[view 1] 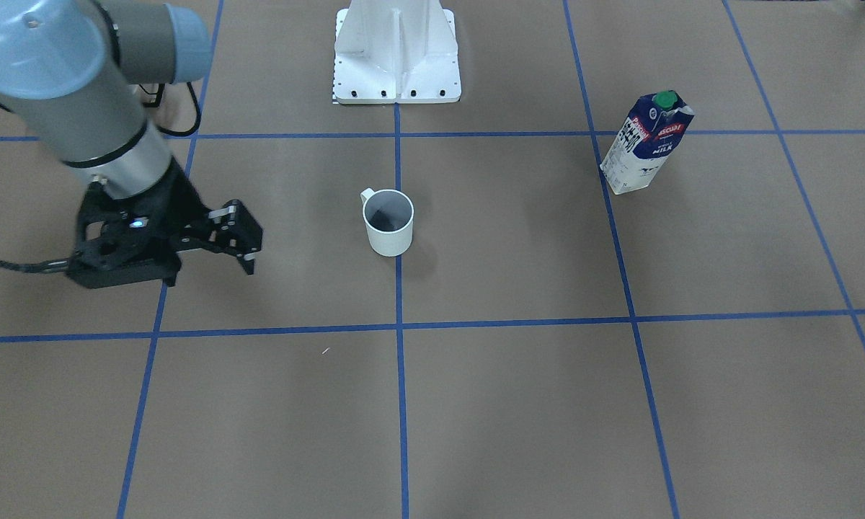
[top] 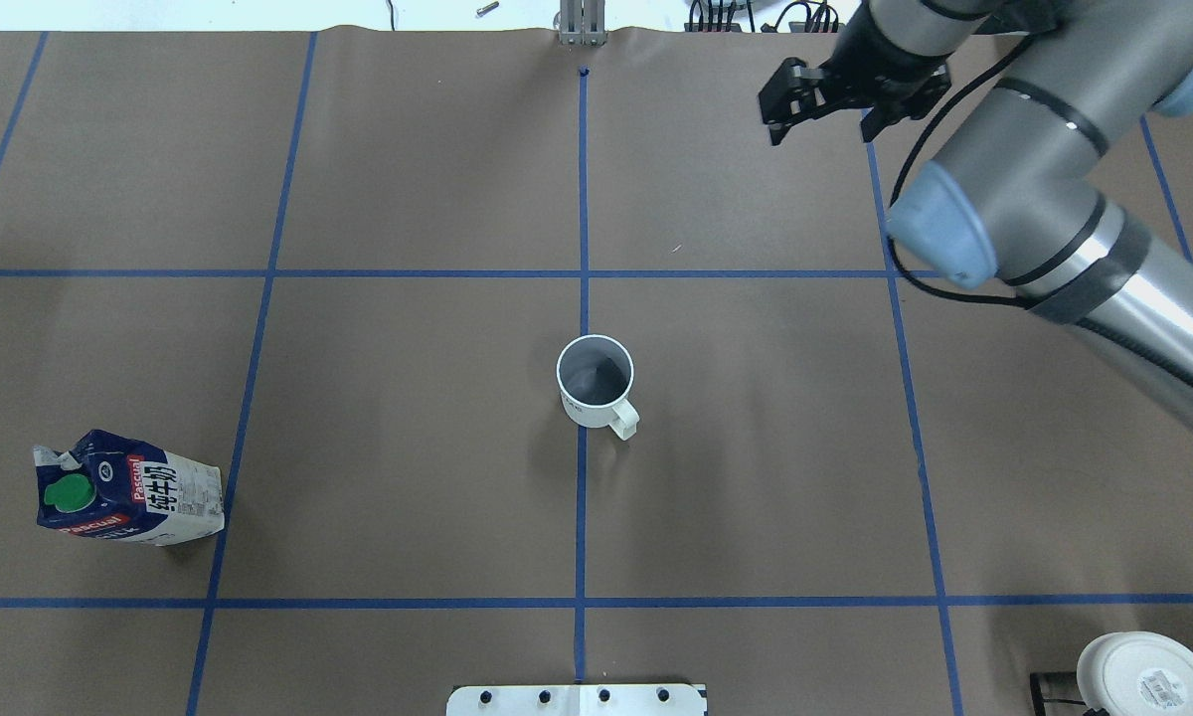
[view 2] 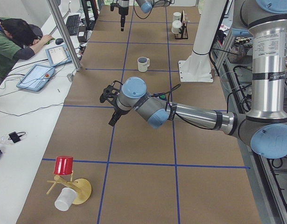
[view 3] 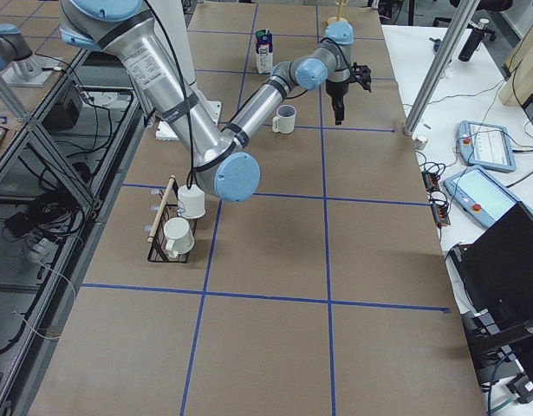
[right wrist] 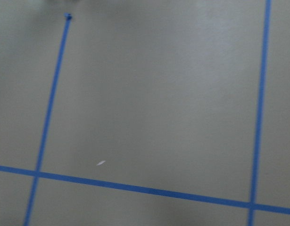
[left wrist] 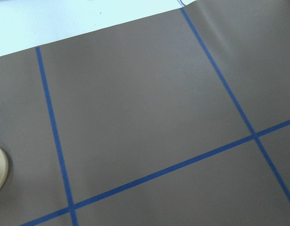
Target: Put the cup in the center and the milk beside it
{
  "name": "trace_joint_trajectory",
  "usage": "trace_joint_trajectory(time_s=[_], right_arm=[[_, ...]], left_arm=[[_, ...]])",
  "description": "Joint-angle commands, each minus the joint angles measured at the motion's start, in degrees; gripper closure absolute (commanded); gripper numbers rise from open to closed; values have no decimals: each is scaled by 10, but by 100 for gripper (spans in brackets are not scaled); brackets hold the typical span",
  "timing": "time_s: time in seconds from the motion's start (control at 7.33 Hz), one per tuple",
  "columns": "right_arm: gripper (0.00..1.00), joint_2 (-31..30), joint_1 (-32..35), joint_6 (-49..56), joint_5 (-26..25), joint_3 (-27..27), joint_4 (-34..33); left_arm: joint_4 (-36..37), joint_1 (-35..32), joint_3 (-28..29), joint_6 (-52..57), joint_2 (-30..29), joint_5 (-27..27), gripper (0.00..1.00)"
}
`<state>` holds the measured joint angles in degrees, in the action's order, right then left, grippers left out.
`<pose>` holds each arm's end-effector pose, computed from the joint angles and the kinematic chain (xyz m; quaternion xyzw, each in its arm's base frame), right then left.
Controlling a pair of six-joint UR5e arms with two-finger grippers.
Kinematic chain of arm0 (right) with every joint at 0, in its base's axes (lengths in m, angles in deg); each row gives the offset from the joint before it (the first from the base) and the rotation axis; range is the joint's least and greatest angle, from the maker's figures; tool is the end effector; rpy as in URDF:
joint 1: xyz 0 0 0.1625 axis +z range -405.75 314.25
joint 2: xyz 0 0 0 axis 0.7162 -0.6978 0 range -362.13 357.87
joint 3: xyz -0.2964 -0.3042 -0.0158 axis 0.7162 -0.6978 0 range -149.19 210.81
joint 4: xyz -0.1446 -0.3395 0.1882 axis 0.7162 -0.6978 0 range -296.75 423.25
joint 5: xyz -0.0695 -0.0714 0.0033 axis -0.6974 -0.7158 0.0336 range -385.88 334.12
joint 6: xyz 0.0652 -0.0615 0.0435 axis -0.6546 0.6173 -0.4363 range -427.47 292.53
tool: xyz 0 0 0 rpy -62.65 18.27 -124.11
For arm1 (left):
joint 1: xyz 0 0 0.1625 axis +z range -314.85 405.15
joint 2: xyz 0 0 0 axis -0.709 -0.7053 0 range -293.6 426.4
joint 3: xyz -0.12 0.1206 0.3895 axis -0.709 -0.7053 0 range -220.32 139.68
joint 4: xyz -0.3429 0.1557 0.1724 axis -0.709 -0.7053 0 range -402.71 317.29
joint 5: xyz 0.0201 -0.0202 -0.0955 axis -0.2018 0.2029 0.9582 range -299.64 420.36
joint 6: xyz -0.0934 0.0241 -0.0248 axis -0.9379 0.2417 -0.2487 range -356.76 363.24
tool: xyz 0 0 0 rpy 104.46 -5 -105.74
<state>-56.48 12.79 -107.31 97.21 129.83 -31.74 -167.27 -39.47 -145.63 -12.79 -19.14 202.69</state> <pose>-0.2754 -0.6013 0.2326 0.1082 -0.4073 -0.0306 0.9063 -0.0106 -0.4685 0.4842 0.2649 0.4640 0.0926 0.8402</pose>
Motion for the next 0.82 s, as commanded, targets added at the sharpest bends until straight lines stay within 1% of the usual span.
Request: trace_joint_trajectory(time_s=[0.0,0.14,0.27,0.41,0.55,0.68], right_arm=[[0,-110,135,225,72,-3,1],[0,-172,195,324,79,-5,-1],[0,-227,235,383,77,-8,1],[0,-272,268,439,76,-10,1],[0,-313,295,467,75,-11,1],[0,-358,311,497,67,-13,2]], left_arm=[[-7,22,-37,-58,1,32,0],[-6,51,-58,-114,-1,19,0],[-1,107,-90,-209,-2,-7,0],[21,139,-116,-258,-2,-20,0],[52,147,-129,-261,0,-27,1],[96,175,-161,-266,5,-67,1]])
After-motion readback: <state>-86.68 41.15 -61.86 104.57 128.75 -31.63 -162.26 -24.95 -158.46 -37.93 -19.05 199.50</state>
